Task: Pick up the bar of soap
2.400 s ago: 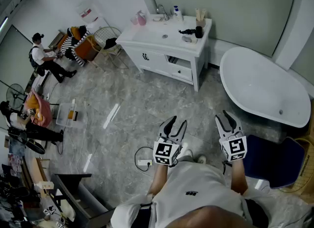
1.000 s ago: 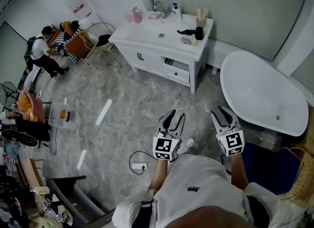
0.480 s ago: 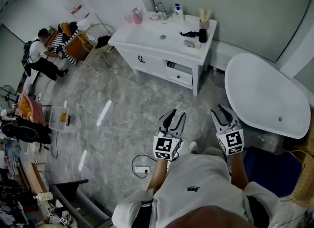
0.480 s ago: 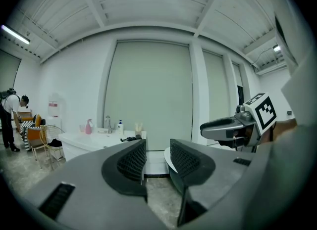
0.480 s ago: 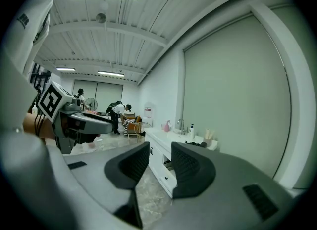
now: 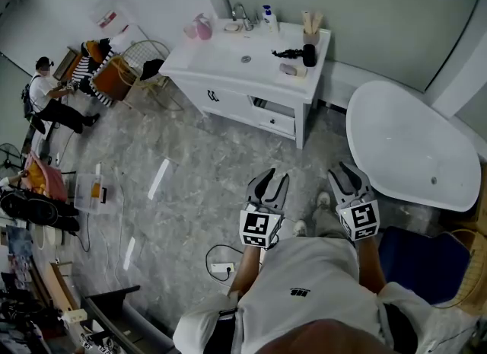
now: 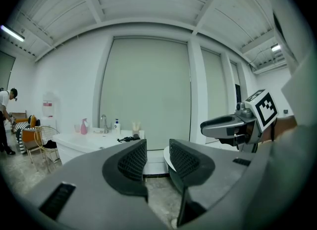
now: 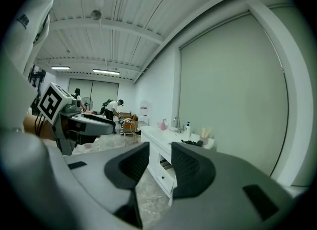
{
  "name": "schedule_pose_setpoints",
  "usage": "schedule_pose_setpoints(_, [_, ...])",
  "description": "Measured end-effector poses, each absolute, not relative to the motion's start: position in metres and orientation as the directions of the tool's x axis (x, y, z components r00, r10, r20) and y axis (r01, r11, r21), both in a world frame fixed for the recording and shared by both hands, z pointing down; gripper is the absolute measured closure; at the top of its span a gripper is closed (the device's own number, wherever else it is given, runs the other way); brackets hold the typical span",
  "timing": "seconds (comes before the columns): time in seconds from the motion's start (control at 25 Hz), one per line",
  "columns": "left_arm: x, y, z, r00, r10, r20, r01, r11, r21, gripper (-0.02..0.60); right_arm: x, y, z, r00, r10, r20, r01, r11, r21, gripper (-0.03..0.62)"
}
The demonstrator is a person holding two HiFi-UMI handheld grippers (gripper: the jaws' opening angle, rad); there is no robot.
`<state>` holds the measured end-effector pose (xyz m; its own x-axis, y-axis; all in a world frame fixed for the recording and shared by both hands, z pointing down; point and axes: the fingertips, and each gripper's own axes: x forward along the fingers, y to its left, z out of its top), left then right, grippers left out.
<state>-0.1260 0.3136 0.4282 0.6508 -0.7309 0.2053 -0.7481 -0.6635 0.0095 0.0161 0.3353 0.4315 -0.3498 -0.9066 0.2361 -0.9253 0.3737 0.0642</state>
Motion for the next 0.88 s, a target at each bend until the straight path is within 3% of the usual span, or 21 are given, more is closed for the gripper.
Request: schedule_pose_setpoints(0.88, [-0.085,0.175,0.438,0.595,-0.771,0.227,-0.795,-0.607,0.022,0.431,0.052,0.195,0.446,-0.422,-0.868,0.261,-0.895,0.445,0.034,0.445])
